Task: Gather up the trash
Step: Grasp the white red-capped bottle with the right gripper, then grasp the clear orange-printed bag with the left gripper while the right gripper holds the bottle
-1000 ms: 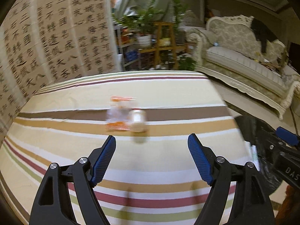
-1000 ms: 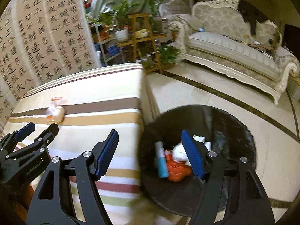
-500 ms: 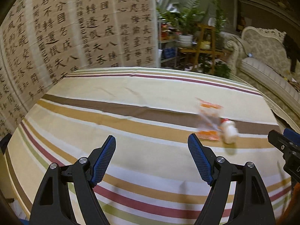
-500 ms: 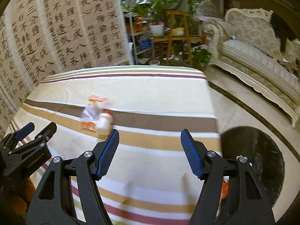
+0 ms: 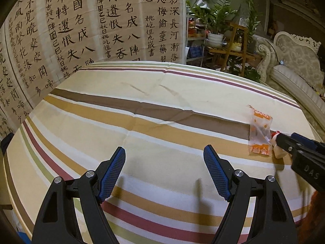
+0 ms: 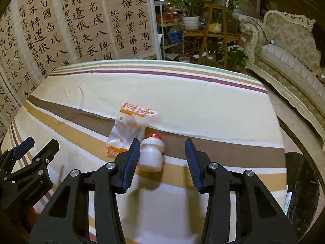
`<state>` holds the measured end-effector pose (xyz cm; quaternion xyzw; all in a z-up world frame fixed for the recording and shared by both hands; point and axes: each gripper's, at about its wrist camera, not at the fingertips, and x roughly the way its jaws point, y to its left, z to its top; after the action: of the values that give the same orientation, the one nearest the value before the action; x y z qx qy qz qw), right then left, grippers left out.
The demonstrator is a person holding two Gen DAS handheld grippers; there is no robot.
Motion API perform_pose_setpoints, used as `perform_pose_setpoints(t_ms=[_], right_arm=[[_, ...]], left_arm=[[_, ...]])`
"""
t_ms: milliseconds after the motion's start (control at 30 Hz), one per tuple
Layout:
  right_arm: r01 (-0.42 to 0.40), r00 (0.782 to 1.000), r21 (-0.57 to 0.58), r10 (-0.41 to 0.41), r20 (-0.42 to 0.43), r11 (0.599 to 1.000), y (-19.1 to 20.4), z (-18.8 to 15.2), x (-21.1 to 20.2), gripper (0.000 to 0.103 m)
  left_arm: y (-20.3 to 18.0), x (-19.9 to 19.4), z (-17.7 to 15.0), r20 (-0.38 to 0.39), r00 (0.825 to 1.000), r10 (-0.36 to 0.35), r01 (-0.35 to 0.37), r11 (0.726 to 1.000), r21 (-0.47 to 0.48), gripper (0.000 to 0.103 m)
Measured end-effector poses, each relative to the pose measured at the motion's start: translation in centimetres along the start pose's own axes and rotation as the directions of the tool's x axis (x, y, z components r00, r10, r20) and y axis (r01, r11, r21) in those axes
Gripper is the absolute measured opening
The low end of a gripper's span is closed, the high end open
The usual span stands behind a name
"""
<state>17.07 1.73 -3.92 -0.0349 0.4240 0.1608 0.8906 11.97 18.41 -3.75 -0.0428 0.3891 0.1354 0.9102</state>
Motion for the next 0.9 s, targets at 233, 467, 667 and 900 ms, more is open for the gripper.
perform_pose_setpoints(t_ms=[233,467,667,900], right_arm=[[-0.003,1.000,-0.004,0.003,-0.021,1.000,0.2,-0.3,0.7,0.025],[0.018,1.000,0.037,-0.018,-0.009,0.999,-2.1,-0.6,0.0,0.025],[0.051,0.999,0.070,-0.051,-0.005,0.996,-4.7,-1.3,-0.5,0.025],[0.067,0.998,0.105,-0.068,0.003,0.992,-7.3,-1.8,-1.0,0.025]], left_arm=[[-0.9,0.1,0.4,-0.002,1.000,-0.025,0.025,1.000,0.016,0.077],[-3.4,0.4,0.7,-0.020,0.997,-0.072,0.073,0.996,0.054,0.077],[-6.3,1.1,1.0,-0.052,0.993,-0.108,0.112,0.989,0.095,0.077],[-8.8,1.5,1.3,-0.073,0.989,-0.125,0.134,0.983,0.126,0.077]])
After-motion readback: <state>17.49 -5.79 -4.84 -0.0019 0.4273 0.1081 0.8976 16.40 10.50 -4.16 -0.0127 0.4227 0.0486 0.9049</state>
